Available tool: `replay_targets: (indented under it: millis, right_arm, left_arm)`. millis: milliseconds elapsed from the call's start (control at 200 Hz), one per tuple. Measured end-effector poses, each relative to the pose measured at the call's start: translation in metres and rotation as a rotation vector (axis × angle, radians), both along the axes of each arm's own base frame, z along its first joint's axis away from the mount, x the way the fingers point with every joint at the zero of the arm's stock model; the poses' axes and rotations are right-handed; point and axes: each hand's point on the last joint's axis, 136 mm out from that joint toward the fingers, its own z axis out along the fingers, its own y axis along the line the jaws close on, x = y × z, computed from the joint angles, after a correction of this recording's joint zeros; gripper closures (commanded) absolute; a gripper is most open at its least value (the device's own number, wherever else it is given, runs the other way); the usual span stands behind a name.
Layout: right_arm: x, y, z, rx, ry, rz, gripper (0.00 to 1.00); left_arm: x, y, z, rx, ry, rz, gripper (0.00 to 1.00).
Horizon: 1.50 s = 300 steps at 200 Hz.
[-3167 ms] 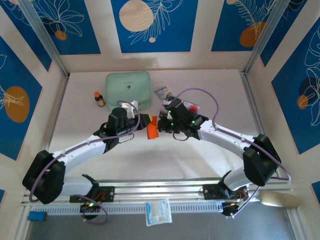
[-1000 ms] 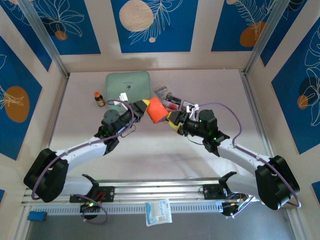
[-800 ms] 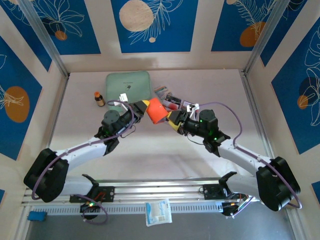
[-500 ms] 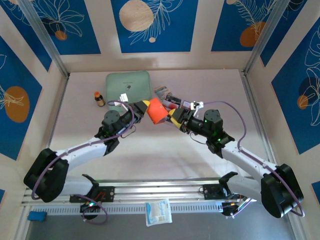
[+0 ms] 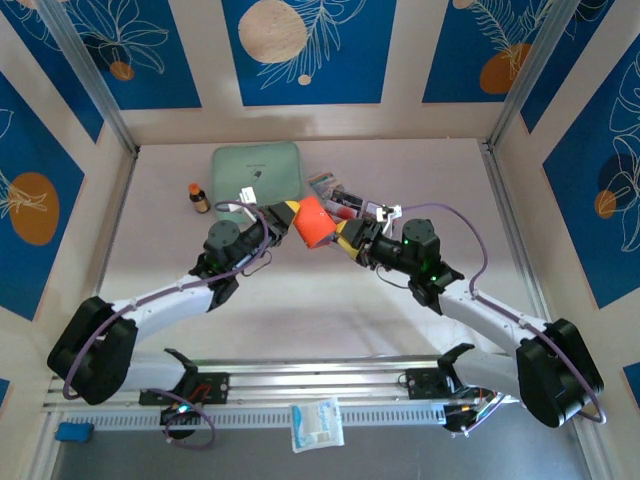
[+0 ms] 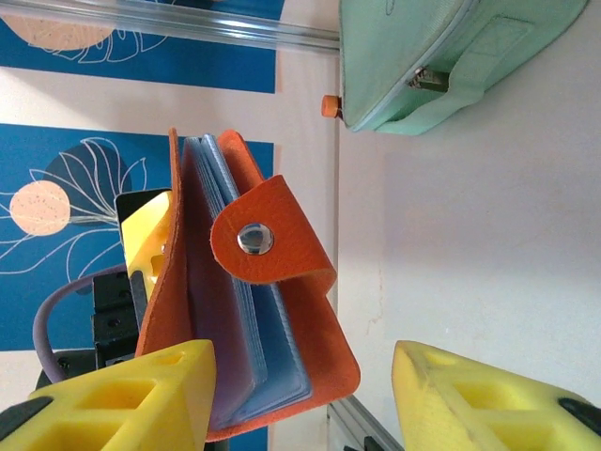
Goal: Put the credit cards into the card holder
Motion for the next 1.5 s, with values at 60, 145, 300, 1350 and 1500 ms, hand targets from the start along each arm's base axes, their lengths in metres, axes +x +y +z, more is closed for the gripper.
replay_targets:
  millis: [60,145,300,1350,1500]
  right_arm:
    - [0.001,0.001,-0.001,0.005,0.005,0.002,0.47]
    - [0.002,0.004,-0.002,0.014,0.011,0.004,0.47]
    - [0.003,0.009,-0.005,0.024,0.018,0.014,0.47]
    - [-0.027,-0.004,-0.024,-0.308,-0.169,0.04,1.0]
    - [-0.036,-0.009,-0.047,-0.48,-0.211,0.041,1.0]
  left_arm:
    - [0.0,0.0,0.0,0.0,0.0,0.0,1.0]
    - [0.0,0.0,0.0,0.0,0.0,0.0,1.0]
    - [0.0,-0.001,0.0,0.0,0.0,-0.002,1.0]
    - [-0.006,0.008,-0.073,0.17,0.129,0.009,0.0]
    - [0.001,-0.004,-0.048,0.318,0.139,-0.033,0.0]
